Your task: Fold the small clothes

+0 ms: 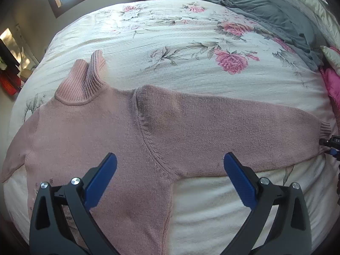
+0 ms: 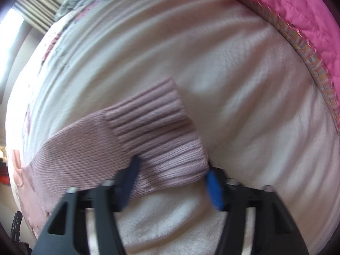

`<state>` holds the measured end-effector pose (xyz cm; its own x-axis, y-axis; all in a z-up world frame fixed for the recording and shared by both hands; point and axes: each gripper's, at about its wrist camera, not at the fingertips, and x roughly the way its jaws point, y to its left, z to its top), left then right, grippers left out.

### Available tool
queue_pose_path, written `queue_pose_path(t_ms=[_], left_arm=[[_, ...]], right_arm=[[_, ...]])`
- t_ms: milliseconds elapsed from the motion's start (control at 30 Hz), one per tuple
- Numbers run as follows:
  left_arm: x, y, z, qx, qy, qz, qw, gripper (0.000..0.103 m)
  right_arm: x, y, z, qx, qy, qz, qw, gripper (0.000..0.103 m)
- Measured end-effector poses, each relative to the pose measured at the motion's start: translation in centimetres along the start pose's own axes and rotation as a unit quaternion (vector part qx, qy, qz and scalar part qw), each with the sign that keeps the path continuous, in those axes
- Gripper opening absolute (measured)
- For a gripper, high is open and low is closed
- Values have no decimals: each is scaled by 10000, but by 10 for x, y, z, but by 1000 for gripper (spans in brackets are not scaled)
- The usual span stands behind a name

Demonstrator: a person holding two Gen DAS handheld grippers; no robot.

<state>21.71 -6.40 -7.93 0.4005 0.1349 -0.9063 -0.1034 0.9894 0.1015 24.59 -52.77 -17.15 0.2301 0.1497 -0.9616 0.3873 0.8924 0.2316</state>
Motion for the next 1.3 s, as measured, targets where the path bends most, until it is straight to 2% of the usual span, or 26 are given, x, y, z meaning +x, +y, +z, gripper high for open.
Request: queue_pose_path(t_ms=[33, 67, 167, 300, 467, 600, 700, 867, 967, 1033, 1133, 1300], left_arm=[[0, 2, -2, -13, 8, -5, 10000, 99], [-1, 3, -3, -24, 6, 0, 10000, 100], [-1, 12, -7, -15, -1, 83, 10000, 99], [3, 33, -7, -202, 84, 144, 9997, 100], [10, 56, -5, -410, 211, 94, 9989, 99], [8, 66, -4, -550, 243, -147, 9981, 99], [6, 67, -3, -636, 280, -377, 9969, 99], [7, 60, 0, -635, 313, -684, 9951, 99], [12, 48, 2, -613, 421, -922, 9930, 99], [18, 36, 4, -590, 519, -1135, 9904, 99], [30, 15, 7, -568, 729, -1491, 9845, 99], [59, -27, 8, -622, 1206, -2000, 9703, 99]], right_arm=[[-1, 1, 2, -69, 23, 139, 9999, 18], [-4, 2, 0, -108, 34, 337, 9994, 13], [-17, 9, -7, -212, -159, 460, 9986, 13], [-34, 39, -25, -372, -359, 796, 9955, 13], [-51, 106, -49, -1134, -503, 1241, 9845, 13], [-50, 169, -77, -1715, -356, 1697, 9698, 13], [-31, 216, -98, -2129, -177, 1651, 9629, 13], [5, 248, -126, -2341, 163, 1462, 9610, 13], [12, 249, -141, -2403, 312, 1489, 9587, 20], [11, 247, -140, -2435, 356, 1618, 9556, 31], [-5, 232, -148, -2569, 263, 1603, 9527, 33], [-28, 180, -162, -2247, 74, 1484, 9630, 38]])
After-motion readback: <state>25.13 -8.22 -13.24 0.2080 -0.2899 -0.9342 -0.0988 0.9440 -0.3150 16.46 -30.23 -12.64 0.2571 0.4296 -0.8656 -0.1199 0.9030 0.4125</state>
